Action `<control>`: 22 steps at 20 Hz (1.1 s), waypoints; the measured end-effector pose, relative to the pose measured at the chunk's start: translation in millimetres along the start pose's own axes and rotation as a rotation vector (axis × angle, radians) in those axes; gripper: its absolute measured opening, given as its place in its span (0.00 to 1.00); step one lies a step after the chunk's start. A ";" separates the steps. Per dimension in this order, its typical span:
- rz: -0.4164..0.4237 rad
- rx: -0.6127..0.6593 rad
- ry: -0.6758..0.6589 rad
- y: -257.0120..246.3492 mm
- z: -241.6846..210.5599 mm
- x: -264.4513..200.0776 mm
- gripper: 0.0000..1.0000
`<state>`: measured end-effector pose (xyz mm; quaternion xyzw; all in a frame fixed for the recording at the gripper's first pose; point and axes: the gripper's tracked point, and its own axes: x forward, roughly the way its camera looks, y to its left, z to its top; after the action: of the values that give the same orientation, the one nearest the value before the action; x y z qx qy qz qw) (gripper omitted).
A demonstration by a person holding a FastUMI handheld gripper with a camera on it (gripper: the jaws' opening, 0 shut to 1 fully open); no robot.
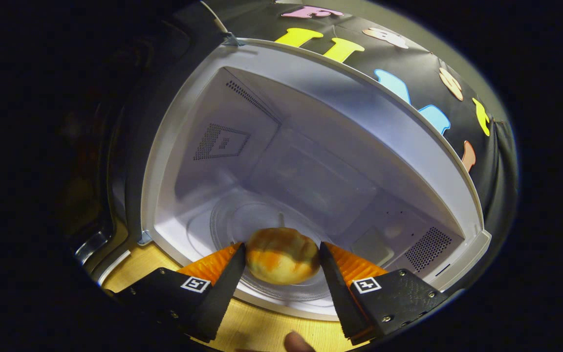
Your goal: Open the microwave, put the food inside, and close the microwave door.
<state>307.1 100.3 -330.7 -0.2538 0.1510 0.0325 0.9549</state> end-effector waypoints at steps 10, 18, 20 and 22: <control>0.064 0.095 -0.040 -13.9 6.9 -32.7 0.97; 0.276 0.219 -0.133 -10.8 6.0 -184.1 0.96; 0.318 0.232 -0.167 -6.3 -0.8 -228.9 0.96; 0.339 0.230 -0.215 -4.6 -2.3 -272.5 0.96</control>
<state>47.7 99.1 -247.4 -0.1093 0.0917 0.2018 0.9690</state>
